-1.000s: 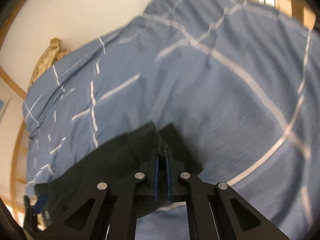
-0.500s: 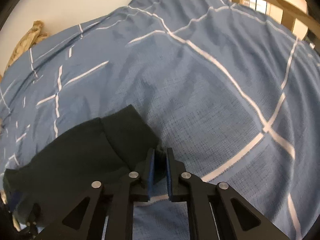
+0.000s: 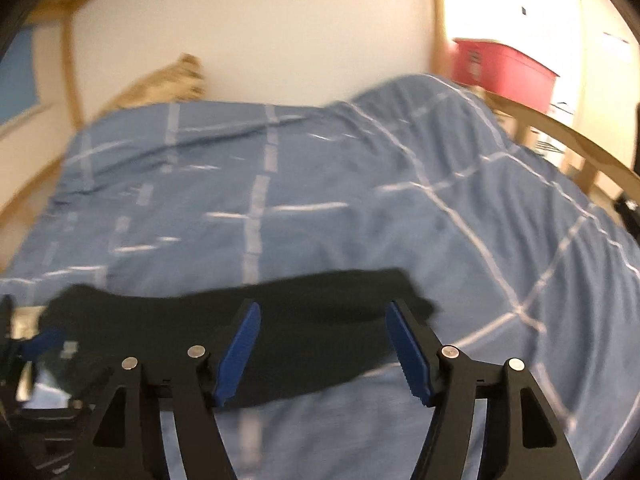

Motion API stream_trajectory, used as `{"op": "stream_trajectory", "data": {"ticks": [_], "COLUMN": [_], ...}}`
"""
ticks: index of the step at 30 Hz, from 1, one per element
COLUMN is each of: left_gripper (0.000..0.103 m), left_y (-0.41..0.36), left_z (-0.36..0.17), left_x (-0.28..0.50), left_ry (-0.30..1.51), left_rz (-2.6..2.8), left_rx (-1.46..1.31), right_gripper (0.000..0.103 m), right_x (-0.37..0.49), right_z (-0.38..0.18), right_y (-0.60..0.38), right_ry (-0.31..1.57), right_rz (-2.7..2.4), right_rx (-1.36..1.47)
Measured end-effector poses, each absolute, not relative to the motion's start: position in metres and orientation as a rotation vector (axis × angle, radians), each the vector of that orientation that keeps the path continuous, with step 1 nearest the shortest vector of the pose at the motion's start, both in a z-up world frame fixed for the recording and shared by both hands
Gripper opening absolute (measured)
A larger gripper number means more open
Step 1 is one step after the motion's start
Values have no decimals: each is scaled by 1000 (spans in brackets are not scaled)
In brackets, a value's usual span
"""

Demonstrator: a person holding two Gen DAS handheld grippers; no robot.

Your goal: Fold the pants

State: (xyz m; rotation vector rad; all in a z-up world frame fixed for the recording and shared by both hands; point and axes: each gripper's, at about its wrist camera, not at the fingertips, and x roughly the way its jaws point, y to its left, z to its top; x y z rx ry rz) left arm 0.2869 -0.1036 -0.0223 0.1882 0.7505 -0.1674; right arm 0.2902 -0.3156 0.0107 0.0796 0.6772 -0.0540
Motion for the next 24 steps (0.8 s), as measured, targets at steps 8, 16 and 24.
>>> {"op": "stream_trajectory", "data": {"ticks": [8, 16, 24], "left_gripper": [87, 87, 87], "left_y": [28, 91, 104], "left_z": [-29, -47, -66], "left_x": [284, 305, 339], "left_ry": [765, 761, 804], "left_rz": [-34, -18, -85], "left_rx": [101, 31, -100], "right_gripper": [66, 66, 66], "right_x": [294, 316, 356], "right_z": [-2, -24, -55], "right_y": [-214, -123, -89], "right_ry": [661, 664, 743], "right_rz": [97, 229, 266], "right_rx": [112, 59, 121]}}
